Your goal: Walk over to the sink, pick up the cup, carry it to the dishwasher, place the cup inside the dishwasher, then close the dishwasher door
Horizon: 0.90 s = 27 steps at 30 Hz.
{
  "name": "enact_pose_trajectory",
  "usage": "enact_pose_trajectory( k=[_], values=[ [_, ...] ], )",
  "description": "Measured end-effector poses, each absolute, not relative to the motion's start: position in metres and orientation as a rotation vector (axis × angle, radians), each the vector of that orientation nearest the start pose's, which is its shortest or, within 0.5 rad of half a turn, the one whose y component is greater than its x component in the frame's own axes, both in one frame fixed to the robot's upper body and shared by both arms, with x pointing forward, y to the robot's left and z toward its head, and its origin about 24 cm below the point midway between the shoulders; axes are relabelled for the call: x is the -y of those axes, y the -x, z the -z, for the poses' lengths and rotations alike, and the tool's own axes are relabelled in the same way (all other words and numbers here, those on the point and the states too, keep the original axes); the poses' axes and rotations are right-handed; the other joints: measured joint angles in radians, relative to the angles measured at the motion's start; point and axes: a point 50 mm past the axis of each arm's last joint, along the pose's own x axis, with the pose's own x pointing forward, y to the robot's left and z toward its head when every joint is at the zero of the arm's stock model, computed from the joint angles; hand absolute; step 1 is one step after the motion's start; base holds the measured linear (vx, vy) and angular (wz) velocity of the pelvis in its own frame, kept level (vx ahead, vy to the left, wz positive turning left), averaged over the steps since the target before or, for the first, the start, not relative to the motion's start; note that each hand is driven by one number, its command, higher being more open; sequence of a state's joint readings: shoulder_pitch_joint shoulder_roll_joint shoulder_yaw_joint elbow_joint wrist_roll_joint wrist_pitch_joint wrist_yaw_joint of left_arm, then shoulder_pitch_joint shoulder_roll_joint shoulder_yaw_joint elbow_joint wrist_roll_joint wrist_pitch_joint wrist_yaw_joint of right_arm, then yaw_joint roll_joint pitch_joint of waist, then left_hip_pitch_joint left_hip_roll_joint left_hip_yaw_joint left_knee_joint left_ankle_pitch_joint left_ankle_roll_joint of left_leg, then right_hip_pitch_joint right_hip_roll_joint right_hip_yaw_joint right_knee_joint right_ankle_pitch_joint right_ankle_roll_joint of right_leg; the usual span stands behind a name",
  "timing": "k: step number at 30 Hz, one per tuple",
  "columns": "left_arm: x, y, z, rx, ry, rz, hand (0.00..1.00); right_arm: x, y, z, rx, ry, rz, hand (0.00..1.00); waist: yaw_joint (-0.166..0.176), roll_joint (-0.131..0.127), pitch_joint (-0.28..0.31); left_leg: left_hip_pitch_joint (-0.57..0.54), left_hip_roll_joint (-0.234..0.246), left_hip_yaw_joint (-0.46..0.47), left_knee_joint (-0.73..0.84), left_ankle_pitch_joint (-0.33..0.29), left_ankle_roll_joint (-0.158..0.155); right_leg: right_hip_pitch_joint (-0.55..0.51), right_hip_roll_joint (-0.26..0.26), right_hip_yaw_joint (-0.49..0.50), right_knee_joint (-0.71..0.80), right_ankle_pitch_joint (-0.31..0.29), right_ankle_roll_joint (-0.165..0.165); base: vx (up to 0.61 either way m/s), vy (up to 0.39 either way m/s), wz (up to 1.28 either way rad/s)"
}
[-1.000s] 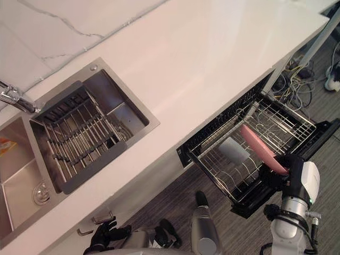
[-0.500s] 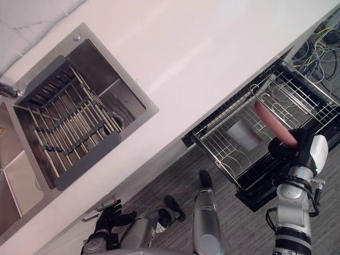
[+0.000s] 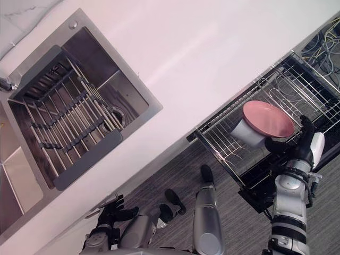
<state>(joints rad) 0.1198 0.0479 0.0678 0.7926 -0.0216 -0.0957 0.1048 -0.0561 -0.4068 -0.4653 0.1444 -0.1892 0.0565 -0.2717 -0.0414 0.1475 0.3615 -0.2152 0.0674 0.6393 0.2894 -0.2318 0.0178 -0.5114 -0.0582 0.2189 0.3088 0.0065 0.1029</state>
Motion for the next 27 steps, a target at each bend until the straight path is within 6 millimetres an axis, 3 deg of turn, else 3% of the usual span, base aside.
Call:
enact_pose_trajectory(
  k=[6, 9, 11, 13, 17, 19, 22, 25, 27],
  values=[
    [-0.192, -0.137, 0.132, -0.819, -0.029, -0.246, 0.90, 0.321, -0.191, -0.137, 0.261, 0.603, 0.759, 0.90, -0.007, -0.018, 0.010, 0.040, 0.009, -0.002, -0.009, -0.002, -0.001, 0.057, 0.005, -0.010, -0.037, 0.004, -0.002, -0.01, -0.005, 0.00],
    [-0.195, -0.135, 0.132, -0.823, -0.020, -0.268, 0.90, 0.320, -0.168, -0.147, 0.345, 0.604, 0.831, 0.90, -0.009, -0.031, 0.006, 0.053, 0.016, -0.011, -0.007, -0.002, -0.001, 0.077, 0.006, -0.024, -0.041, 0.005, -0.003, -0.01, -0.019, 0.08],
    [-0.197, -0.133, 0.133, -0.828, -0.011, -0.284, 0.90, 0.325, -0.156, -0.141, 0.323, 0.601, 0.881, 0.90, -0.011, -0.044, -0.001, 0.058, 0.019, -0.016, 0.001, -0.002, -0.001, 0.083, 0.007, -0.031, -0.037, 0.005, -0.004, 0.03, -0.011, 0.07],
    [-0.200, -0.131, 0.133, -0.831, -0.004, -0.301, 0.90, 0.330, -0.144, -0.129, 0.268, 0.577, 0.935, 0.90, -0.013, -0.055, -0.006, 0.060, 0.023, -0.017, 0.009, -0.002, -0.002, 0.085, 0.007, -0.037, -0.030, 0.004, -0.005, 0.02, -0.009, 0.03],
    [-0.206, -0.125, 0.135, -0.854, -0.004, -0.325, 0.90, 0.340, -0.123, -0.059, -0.007, 0.349, 1.019, 0.90, -0.026, -0.076, -0.019, 0.075, 0.033, -0.021, 0.032, -0.015, -0.004, 0.108, 0.007, -0.051, -0.021, -0.006, -0.012, -0.01, 0.000, 0.02],
    [-0.206, -0.125, 0.135, -0.855, -0.005, -0.326, 0.90, 0.342, -0.110, -0.018, -0.170, 0.202, 1.065, 0.90, -0.029, -0.077, -0.019, 0.076, 0.035, -0.020, 0.042, -0.034, -0.001, 0.102, 0.006, -0.053, -0.004, -0.022, -0.018, -0.05, 0.003, -0.02],
    [-0.206, -0.125, 0.135, -0.857, -0.004, -0.329, 0.90, 0.338, -0.095, 0.023, -0.350, 0.062, 1.094, 0.90, -0.033, -0.074, -0.021, 0.063, 0.034, -0.011, 0.055, -0.048, -0.007, 0.076, 0.003, -0.053, 0.020, -0.030, -0.026, -0.03, 0.004, -0.09],
    [-0.203, -0.125, 0.136, -0.858, 0.003, -0.331, 0.90, 0.336, -0.088, 0.041, -0.406, -0.063, 1.118, 0.90, -0.036, -0.063, -0.027, 0.040, 0.034, -0.009, 0.061, -0.044, 0.000, 0.051, 0.001, -0.053, 0.028, -0.030, -0.026, 0.00, -0.002, -0.02],
    [-0.202, -0.125, 0.136, -0.860, 0.007, -0.330, 0.90, 0.335, -0.094, 0.044, -0.395, -0.128, 1.116, 0.90, -0.035, -0.061, -0.029, 0.035, 0.033, -0.007, 0.063, -0.042, 0.002, 0.040, 0.001, -0.053, 0.040, -0.029, -0.025, 0.02, -0.008, -0.01]
  ],
)
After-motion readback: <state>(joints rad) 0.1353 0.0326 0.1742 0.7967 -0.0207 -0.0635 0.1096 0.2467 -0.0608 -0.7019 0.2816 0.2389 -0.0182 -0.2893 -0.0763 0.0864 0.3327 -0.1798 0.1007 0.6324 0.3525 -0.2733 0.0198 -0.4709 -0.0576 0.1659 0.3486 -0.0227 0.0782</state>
